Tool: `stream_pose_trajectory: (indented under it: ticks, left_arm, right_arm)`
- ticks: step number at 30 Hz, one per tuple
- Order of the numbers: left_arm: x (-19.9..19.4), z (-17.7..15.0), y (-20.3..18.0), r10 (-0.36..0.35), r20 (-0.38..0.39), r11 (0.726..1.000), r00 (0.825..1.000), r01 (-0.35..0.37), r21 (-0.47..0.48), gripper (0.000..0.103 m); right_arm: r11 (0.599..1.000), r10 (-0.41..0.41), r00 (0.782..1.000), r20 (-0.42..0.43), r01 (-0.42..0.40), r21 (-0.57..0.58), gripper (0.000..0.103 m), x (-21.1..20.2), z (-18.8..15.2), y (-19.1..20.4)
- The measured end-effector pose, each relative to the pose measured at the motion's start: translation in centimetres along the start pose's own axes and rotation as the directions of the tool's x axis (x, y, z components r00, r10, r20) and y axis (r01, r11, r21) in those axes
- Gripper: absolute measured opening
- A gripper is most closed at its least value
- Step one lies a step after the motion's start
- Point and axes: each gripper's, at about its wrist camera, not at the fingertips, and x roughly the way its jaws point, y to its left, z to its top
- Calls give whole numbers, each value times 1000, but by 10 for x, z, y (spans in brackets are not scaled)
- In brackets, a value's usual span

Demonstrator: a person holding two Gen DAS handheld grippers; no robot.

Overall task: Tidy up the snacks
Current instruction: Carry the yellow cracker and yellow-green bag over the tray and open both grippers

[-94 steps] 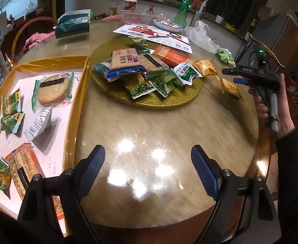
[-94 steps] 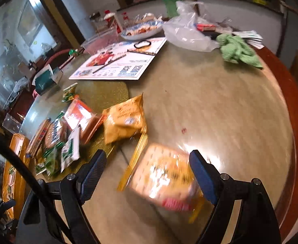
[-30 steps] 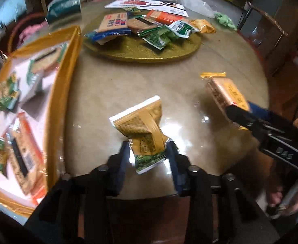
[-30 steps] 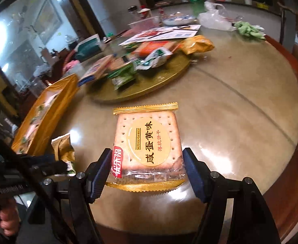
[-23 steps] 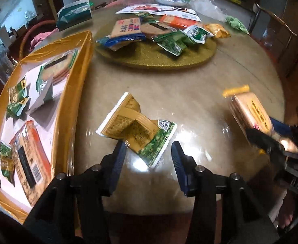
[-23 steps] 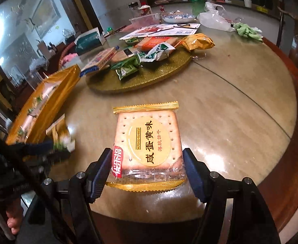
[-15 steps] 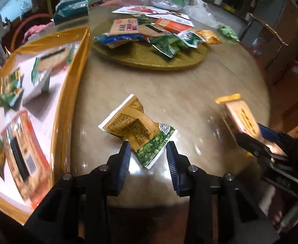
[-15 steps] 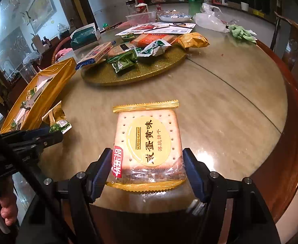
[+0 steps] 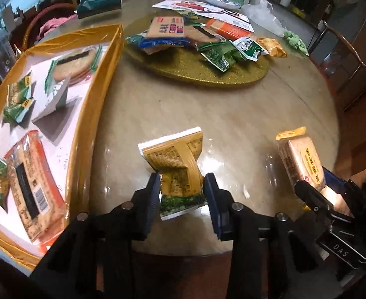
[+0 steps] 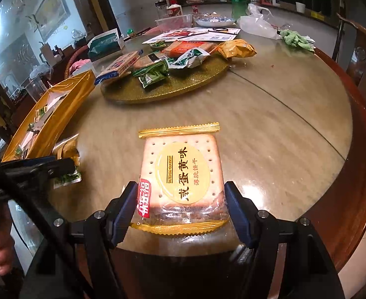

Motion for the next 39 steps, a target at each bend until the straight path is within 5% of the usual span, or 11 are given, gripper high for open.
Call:
stream_pose_trajectory:
  ticks: [2,5,10,19,25,39]
  left_arm:
    - [-3,-4,-5,16,16,999,1000,-17,34,34]
    - [-11,-13,-3,-68,5,997,998,68,33,29]
    - [-28,-21,0,-102,48,994,994,101,41,25]
    - [-40,-19,12,-115,63,993,991,114,11,24]
    - [-75,-14,33,-187,129,981,974,193,-35,24]
    - [-127,-14,99,-82,242,982,967,119,-145,24]
  right_arm:
    - [1000,3,1000,5,-3,-1,69,0,0,0]
    - [1000,21,1000,10,-21,17,69,0,1,-2]
    - [998,67,998,18,-67,17,68,0,1,6]
    - [996,78,994,76,-75,-37,68,-14,8,34]
    - [993,97,991,93,-91,-70,68,-28,16,53]
    - [972,167,978,127,-142,-186,68,-42,40,122]
